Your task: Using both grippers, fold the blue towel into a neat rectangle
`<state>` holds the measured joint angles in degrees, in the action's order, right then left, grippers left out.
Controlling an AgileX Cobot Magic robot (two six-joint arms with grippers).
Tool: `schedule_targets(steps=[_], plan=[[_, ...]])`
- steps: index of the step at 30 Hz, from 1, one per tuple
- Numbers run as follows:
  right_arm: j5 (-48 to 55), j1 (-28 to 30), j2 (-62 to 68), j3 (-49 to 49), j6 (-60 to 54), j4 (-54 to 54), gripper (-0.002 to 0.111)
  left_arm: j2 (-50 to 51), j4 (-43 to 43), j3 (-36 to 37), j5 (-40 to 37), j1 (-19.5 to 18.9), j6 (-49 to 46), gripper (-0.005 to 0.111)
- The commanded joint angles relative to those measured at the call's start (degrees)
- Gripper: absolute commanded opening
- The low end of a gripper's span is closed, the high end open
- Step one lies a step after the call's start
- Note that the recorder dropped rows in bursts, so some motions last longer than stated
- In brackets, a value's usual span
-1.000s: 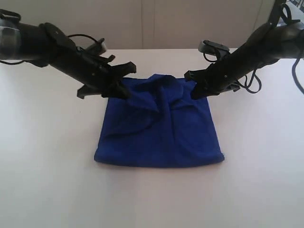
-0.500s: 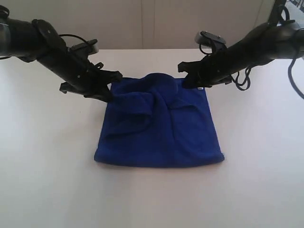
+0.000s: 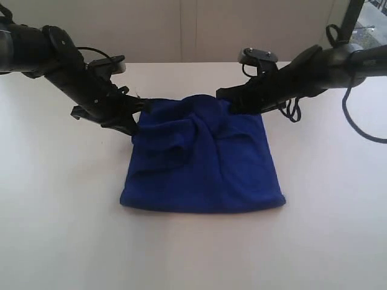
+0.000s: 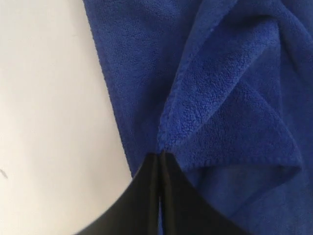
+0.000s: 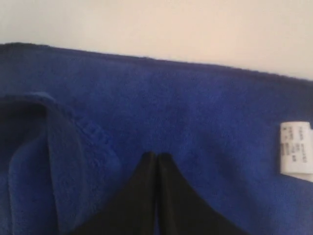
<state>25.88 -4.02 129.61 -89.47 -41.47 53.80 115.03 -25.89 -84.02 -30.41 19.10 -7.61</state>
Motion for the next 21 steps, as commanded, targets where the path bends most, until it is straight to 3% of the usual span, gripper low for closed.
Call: schedule_targets(steps=[1, 16, 21], plan=[[0.92, -1.15, 0.9, -0.05, -1.06, 0.34, 0.0, -0.31, -0.05, 0.0, -1.23, -0.16, 0.27, 0.0], [26.58, -1.78, -5.99, -2.08, -11.29, 2.02, 0.0, -0.31, -0.05, 0.0, -0.89, -0.16, 0.27, 0.0], [24.0, -1.91, -6.23, -2.08, -12.14, 1.63, 0.0, -0.31, -0.05, 0.0, -1.0, -0.16, 0.27, 0.0]])
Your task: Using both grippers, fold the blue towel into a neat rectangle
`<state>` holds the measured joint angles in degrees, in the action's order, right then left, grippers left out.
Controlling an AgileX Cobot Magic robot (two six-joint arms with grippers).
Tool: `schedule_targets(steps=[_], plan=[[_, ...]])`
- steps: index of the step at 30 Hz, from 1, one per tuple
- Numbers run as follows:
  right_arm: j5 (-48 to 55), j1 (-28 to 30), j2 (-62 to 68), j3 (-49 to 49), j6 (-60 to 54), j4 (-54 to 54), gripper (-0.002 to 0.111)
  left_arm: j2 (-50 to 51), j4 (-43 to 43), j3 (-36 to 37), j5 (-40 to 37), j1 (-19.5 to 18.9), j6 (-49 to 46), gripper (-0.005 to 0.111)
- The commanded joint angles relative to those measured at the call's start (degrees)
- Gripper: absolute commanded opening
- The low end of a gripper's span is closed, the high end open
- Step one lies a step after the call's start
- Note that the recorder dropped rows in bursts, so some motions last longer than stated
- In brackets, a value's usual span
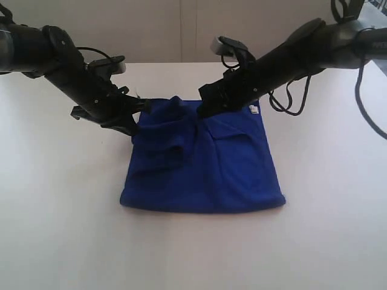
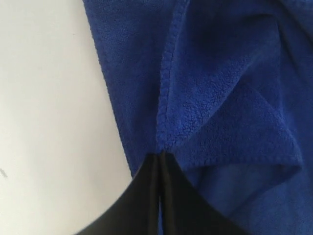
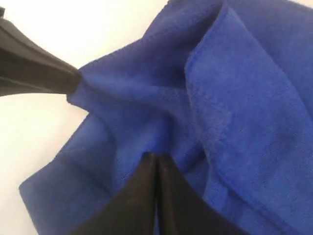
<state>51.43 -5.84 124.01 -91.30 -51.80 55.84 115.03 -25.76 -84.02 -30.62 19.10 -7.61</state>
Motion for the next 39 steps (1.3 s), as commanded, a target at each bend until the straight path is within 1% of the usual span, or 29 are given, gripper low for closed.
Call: schedule_targets(steps=[1, 4, 6, 8, 9, 11, 16, 19, 24, 28, 33, 39], plan=[[-2.42, 0.19, -0.88, -0.4, -1.82, -0.42, 0.0, -0.31, -0.18, 0.0, -0.79, -0.16, 0.27, 0.0], [-4.02, 0.7, -1.15, -0.71, -1.48, -0.42, 0.0, -0.31, -0.18, 0.0, -0.9, -0.16, 0.27, 0.0], [-6.04, 0.7, -0.59, -0.71, 2.95, -0.17, 0.0, -0.31, -0.18, 0.0, -0.9, -0.16, 0.27, 0.0], [-7.19, 0.7, 1.34, -1.31, 4.32, 0.87, 0.008, -0.31, -0.3, 0.0, -1.03, -0.16, 0.27, 0.0], [-5.78, 0.72, 2.27, -2.41, 4.32, 1.46, 0.018, -0.31, -0.3, 0.0, -1.15, -0.16, 0.27, 0.0], [-5.31, 0.82, 2.83, -4.03, 4.48, 3.09, 0.03, -0.31, -0.3, 0.0, -1.25, -0.16, 0.52, 0.0], [-2.25, 2.93, 4.91, -6.83, 5.69, 6.14, 0.03, -0.31, -0.3, 0.0, -1.49, -0.16, 1.87, 0.0], [1.08, 3.01, 7.39, -7.45, 5.69, 7.91, 0.03, -0.31, -0.3, 0.0, -1.49, -0.16, 1.87, 0.0], [3.31, 3.01, 10.98, -7.45, 4.51, 15.75, 0.03, -0.31, -0.3, 0.0, -2.11, -0.16, 1.86, 0.0], [6.29, 3.01, 11.26, -7.45, 2.05, 19.32, 0.03, -0.31, -0.3, 0.0, -2.11, -0.16, 1.86, 0.0], [7.57, 3.01, 11.26, -7.45, 1.43, 20.52, 0.03, 0.04, -0.3, 0.0, -2.22, -0.16, 1.86, 0.0], [7.03, 3.01, 11.26, -7.45, -2.02, 19.57, 0.03, 1.56, -0.94, 0.0, -2.66, -0.16, 1.86, 0.0]])
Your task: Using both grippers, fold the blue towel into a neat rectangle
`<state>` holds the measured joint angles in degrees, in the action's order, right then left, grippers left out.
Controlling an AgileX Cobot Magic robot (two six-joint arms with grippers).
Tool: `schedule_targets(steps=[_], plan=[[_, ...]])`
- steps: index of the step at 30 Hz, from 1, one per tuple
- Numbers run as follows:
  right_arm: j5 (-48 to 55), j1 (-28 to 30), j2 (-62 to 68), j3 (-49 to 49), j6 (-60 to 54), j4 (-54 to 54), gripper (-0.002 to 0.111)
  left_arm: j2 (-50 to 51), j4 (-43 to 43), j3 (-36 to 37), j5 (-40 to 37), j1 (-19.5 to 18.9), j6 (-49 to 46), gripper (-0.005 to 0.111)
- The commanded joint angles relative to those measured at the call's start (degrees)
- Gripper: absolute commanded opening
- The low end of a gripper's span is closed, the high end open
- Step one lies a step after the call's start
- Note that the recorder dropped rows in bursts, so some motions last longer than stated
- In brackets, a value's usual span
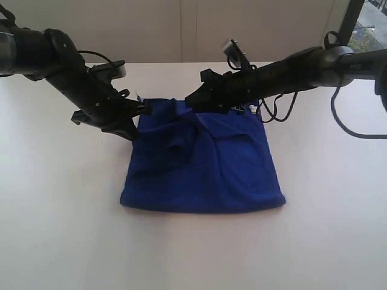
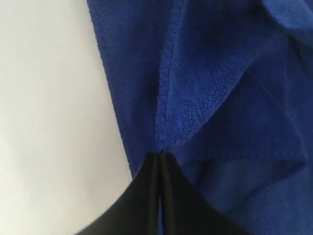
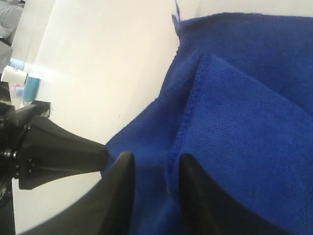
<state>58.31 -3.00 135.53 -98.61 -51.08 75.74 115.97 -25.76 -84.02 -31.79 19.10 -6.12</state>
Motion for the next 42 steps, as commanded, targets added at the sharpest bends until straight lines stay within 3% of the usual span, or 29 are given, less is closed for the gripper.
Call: schedule_targets(steps=[1, 22, 25, 29, 33, 38, 42], plan=[[-0.32, 0.17, -0.26, -0.14, -3.63, -1.16, 0.03, 0.61, -0.94, 0.0, -1.49, -0.16, 0.37, 0.0], [-0.75, -1.53, -0.14, -0.14, -10.83, -6.96, 0.03, 0.6, -1.17, 0.0, -1.48, -0.16, 0.37, 0.0], [-1.71, -1.66, -0.14, -0.14, -11.82, -7.23, 0.022, 0.6, -1.17, 0.0, -1.48, -0.16, 0.37, 0.0], [-2.06, -1.54, -0.38, -0.14, -11.92, -7.23, 0.0, 0.6, -1.17, 0.0, -1.48, -0.16, 0.37, 0.0], [-1.77, -1.54, -2.09, -0.14, -11.92, -8.34, 0.0, 0.6, -0.3, 0.0, -2.34, -0.16, -1.65, 0.0], [-1.22, -1.54, -7.37, -0.14, -10.48, -20.32, 0.0, -1.4, -0.16, -0.11, -4.08, -0.16, -7.18, 0.0], [-2.27, -1.54, -14.19, -0.14, -1.03, -35.78, 0.0, -7.68, -0.08, -0.11, -6.76, -0.16, -16.78, 0.0]])
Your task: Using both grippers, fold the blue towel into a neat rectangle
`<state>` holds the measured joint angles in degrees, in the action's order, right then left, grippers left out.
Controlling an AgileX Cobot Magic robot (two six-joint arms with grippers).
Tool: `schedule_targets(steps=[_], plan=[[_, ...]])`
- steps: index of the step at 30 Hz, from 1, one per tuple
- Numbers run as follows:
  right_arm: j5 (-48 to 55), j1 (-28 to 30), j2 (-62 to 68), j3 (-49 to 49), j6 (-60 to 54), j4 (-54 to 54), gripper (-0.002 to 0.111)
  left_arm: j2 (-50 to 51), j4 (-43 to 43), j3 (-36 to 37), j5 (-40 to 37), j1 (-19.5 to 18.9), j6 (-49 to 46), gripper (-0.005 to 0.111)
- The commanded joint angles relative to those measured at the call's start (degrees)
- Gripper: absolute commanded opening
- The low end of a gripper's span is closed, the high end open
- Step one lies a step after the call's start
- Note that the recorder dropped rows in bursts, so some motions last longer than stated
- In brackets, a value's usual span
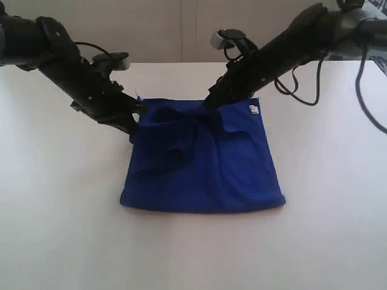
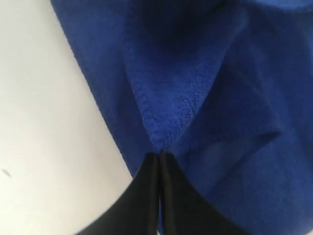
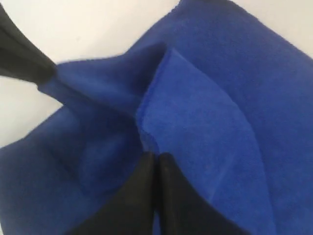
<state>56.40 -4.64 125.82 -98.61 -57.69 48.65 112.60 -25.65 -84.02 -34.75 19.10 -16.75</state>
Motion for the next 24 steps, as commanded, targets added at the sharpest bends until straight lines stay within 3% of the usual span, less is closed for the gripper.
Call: schedule_targets(steps=[1, 4, 10, 16, 24], plan=[[-0.47, 0.1, -6.91, 0.1, 7.25, -10.66, 0.0, -6.55, 0.67, -0.11, -5.92, -0.16, -7.71, 0.0], [-1.2, 0.1, -13.2, 3.18, 9.2, -11.17, 0.0, -11.23, 5.73, -0.11, -8.65, -0.16, -7.84, 0.0], [-6.85, 0.1, -27.14, 15.61, 10.12, -11.39, 0.0, -16.73, 6.53, 0.09, -21.15, 1.17, -12.3, 0.0], [-9.23, 0.1, -37.06, 24.96, 10.17, -11.39, 0.0, -20.56, 6.93, 0.09, -22.92, 4.84, -12.55, 0.0], [-8.53, -0.04, -49.66, 33.49, 10.27, -11.25, 0.0, -27.9, 15.19, 2.33, -27.7, 10.35, -6.64, 0.0]])
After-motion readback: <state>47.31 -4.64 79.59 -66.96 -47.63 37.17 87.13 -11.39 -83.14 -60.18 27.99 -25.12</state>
